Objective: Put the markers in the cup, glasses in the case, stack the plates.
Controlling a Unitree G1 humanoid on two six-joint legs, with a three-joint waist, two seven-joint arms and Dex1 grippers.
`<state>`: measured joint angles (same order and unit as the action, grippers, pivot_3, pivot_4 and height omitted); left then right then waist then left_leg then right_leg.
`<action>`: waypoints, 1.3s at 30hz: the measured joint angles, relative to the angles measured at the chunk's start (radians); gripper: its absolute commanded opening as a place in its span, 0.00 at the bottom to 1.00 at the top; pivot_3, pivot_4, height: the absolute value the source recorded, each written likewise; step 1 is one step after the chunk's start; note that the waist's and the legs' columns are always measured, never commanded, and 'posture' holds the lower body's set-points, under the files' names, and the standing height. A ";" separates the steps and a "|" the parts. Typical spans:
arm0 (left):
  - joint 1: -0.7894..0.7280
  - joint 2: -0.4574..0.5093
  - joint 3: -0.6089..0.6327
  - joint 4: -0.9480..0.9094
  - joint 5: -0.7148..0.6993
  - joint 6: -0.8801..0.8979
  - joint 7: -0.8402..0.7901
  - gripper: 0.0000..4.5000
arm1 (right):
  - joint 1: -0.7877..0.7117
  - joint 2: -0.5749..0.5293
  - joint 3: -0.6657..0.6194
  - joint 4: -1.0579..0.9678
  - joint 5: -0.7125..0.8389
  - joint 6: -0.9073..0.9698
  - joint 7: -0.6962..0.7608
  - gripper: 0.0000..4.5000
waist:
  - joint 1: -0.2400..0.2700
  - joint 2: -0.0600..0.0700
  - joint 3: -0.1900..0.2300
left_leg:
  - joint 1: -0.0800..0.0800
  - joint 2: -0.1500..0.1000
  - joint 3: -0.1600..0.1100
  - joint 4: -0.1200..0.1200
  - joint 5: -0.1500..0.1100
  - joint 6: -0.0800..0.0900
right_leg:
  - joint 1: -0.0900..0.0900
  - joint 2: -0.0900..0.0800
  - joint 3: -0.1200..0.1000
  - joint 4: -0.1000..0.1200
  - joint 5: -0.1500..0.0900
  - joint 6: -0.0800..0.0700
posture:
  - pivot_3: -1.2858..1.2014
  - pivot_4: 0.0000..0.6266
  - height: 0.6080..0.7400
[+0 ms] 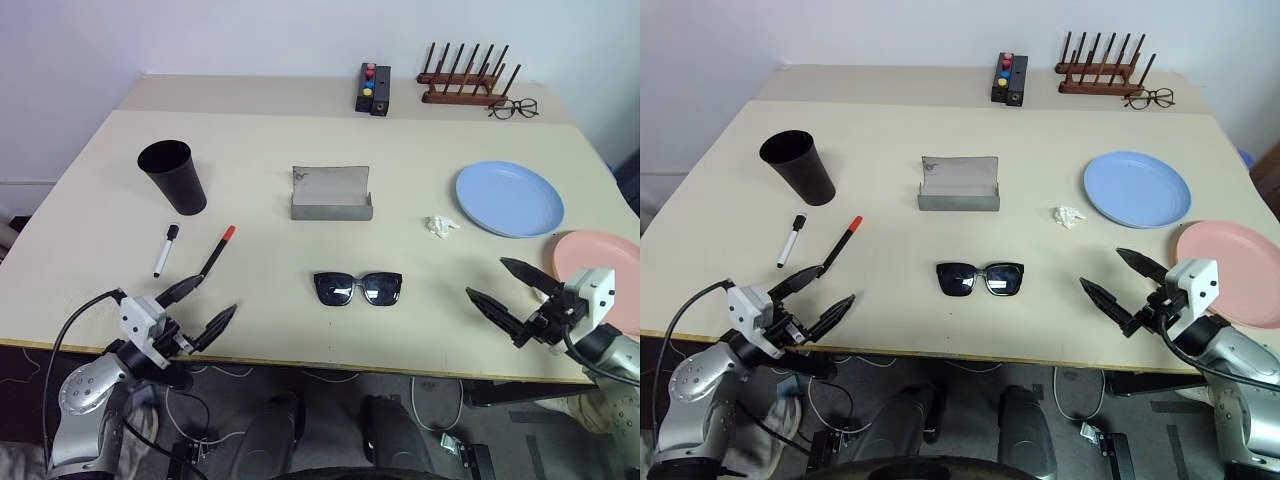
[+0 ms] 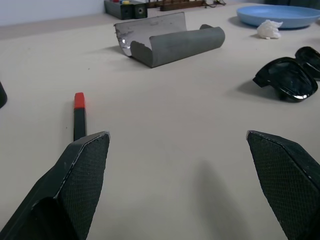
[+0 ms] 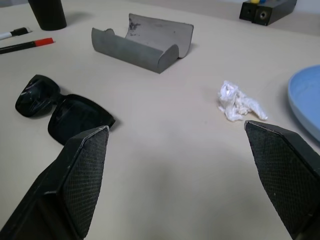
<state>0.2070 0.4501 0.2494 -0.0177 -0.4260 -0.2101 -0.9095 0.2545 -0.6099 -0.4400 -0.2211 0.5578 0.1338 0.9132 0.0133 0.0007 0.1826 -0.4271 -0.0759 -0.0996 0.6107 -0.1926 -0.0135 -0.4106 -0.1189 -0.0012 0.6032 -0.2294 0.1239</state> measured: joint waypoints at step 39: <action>-0.057 0.009 -0.039 -0.154 -0.015 0.161 0.139 1.00 | -0.154 -0.009 0.085 0.038 -0.021 0.010 0.017 0.98 | 0.001 0.001 -0.001 | 0.002 0.004 0.011 0.002 -0.002 0.002 | 0.002 0.000 -0.001 -0.003 0.002 -0.001 | 0.52 0.24 1.00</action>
<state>0.1499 0.4592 0.2109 -0.1712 -0.4410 -0.0495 -0.7703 0.1008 -0.6190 -0.3549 -0.1831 0.5366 0.1439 0.9298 0.0138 0.0012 0.1821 -0.4254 -0.0721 -0.0890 0.6132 -0.1950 -0.0112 -0.4087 -0.1186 -0.0022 0.6006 -0.2271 0.1228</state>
